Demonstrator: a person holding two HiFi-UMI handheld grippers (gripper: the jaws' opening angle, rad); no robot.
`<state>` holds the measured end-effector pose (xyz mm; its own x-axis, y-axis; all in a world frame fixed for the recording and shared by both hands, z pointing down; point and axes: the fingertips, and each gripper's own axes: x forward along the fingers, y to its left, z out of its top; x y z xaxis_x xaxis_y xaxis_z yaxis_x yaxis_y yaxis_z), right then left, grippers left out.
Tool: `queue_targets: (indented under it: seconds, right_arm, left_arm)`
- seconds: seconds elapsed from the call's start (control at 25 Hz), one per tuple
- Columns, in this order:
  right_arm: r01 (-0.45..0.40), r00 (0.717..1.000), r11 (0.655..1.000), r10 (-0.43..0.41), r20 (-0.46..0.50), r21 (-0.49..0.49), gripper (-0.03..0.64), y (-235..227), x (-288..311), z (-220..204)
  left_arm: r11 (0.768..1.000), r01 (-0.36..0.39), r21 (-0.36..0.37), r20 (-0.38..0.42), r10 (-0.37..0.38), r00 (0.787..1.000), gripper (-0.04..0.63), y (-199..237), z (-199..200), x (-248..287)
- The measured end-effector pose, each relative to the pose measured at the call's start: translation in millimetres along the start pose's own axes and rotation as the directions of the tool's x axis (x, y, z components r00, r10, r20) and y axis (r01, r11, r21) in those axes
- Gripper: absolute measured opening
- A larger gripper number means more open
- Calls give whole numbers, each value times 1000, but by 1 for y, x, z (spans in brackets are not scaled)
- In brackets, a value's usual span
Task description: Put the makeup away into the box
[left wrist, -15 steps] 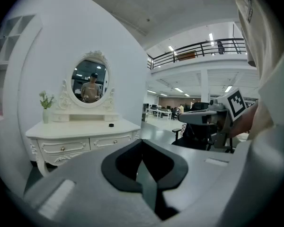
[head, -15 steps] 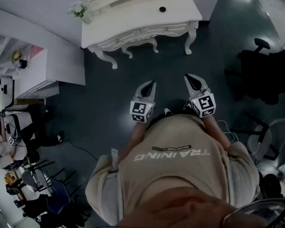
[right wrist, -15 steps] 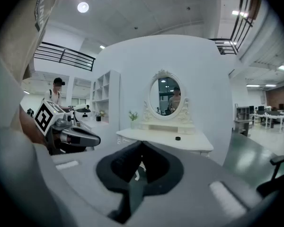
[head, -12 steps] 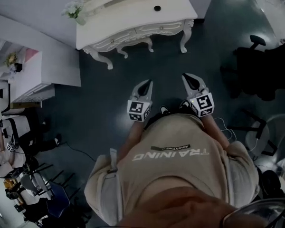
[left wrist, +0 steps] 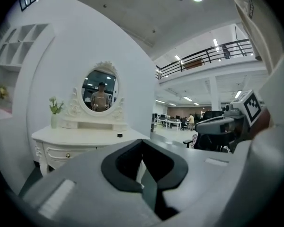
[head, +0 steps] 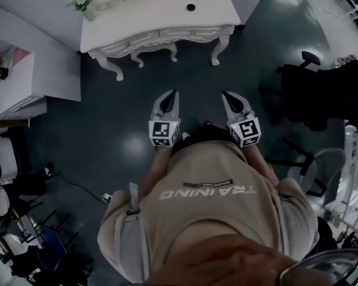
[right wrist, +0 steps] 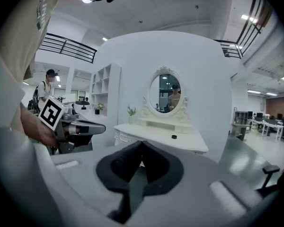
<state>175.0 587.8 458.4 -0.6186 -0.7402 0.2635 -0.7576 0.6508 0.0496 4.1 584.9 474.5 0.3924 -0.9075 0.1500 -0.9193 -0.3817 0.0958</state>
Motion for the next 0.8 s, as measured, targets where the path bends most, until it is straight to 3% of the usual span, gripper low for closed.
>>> queue_targets:
  seconds: [0.32, 0.48, 0.64, 0.8]
  right_arm:
    - [-46, 999, 999, 46, 7, -17, 3, -3, 32, 5]
    - [-119, 993, 993, 119, -22, -12, 3, -4, 51, -3]
    - [-124, 992, 992, 124, -2, 33, 3, -25, 87, 2]
    - [-121, 992, 991, 118, 40, 65, 3, -65, 130, 15]
  left_arm:
    - [998, -23, -50, -41, 20, 999, 8, 12, -21, 8]
    - [999, -32, -40, -50, 30, 998, 6, 26, -16, 31]
    - [999, -48, -23, -72, 46, 996, 8, 46, -5, 58]
    - [999, -19, 42, -100, 23, 995, 8, 62, 14, 108]
